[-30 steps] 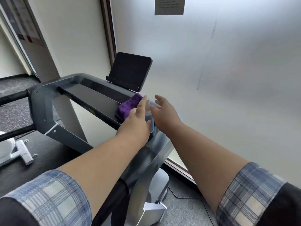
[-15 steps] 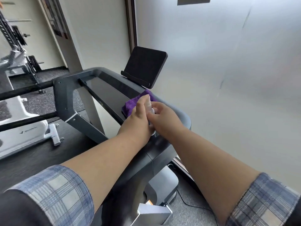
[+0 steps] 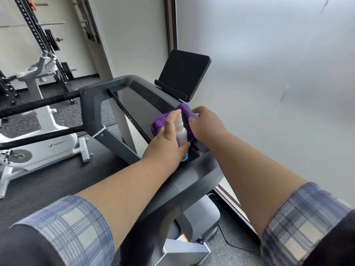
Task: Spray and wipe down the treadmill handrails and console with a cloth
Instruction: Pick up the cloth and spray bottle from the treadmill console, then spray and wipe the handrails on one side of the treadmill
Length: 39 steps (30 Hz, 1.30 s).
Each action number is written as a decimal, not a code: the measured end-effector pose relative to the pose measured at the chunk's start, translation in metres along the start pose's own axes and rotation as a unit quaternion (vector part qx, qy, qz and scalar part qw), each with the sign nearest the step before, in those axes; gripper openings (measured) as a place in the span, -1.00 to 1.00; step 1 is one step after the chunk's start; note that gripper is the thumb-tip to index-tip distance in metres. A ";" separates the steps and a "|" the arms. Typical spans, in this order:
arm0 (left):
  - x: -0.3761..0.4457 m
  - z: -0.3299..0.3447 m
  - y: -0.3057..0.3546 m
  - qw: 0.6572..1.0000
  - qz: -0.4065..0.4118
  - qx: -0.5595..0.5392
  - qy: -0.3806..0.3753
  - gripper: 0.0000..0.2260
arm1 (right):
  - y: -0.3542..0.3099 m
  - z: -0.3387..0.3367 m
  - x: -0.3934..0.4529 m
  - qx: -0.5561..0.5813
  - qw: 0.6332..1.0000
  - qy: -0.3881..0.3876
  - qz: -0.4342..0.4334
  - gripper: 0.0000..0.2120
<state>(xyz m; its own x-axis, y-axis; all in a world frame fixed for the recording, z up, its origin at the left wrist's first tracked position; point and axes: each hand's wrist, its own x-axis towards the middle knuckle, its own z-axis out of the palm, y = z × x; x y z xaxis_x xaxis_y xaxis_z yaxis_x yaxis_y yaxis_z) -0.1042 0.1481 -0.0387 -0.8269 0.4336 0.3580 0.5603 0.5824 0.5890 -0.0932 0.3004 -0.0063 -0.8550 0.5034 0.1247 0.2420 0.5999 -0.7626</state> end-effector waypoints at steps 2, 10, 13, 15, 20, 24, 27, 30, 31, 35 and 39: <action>-0.001 0.000 0.001 1.000 0.002 -0.002 -0.004 -0.21 | -0.005 0.004 0.010 -0.102 0.994 -0.047 -0.005 -0.68; -0.005 0.003 -0.002 1.000 0.016 -0.007 0.009 -0.22 | -0.024 0.012 0.029 -0.262 0.957 -0.126 0.003 -0.88; -0.007 -0.001 -0.004 1.000 0.014 -0.007 0.010 -0.22 | -0.032 0.009 0.031 -0.313 0.933 -0.177 -0.014 -0.79; -0.008 -0.008 -0.006 1.000 0.005 -0.010 0.015 -0.22 | -0.033 0.010 0.033 -0.317 0.927 -0.199 -0.026 -0.86; -0.007 -0.042 -0.016 0.997 -0.031 -0.018 0.061 -0.21 | -0.035 0.026 0.029 0.065 0.980 -0.171 0.083 -0.82; -0.017 -0.070 -0.025 0.993 -0.077 -0.009 0.091 -0.24 | -0.047 0.045 0.017 0.321 0.921 -0.137 0.171 -0.89; -0.032 -0.087 -0.029 0.983 -0.114 -0.034 0.136 -0.29 | -0.061 0.056 -0.003 0.453 0.849 -0.155 0.223 -0.77; -0.051 -0.105 -0.032 0.981 -0.112 -0.038 0.155 -0.31 | -0.077 0.066 -0.034 0.539 0.780 -0.199 0.248 -0.79; -0.057 -0.111 -0.033 0.982 -0.107 -0.030 0.154 -0.32 | -0.082 0.069 -0.044 0.553 0.766 -0.214 0.249 -0.83; -0.082 -0.129 -0.042 0.984 -0.108 0.013 0.139 -0.32 | -0.102 0.082 -0.077 0.580 0.723 -0.260 0.269 -0.98; -0.108 -0.142 -0.051 0.977 -0.144 0.028 0.152 -0.34 | -0.122 0.103 -0.108 0.583 0.700 -0.314 0.266 -0.96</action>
<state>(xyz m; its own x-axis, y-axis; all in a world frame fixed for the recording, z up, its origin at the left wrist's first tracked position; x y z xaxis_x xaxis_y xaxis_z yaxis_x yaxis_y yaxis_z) -0.0504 -0.0265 -0.0043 -0.9222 0.0270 0.3857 0.2963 0.6901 0.6602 -0.0778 0.1088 0.0078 -0.9078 -0.1309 -0.3985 0.3774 -0.6696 -0.6397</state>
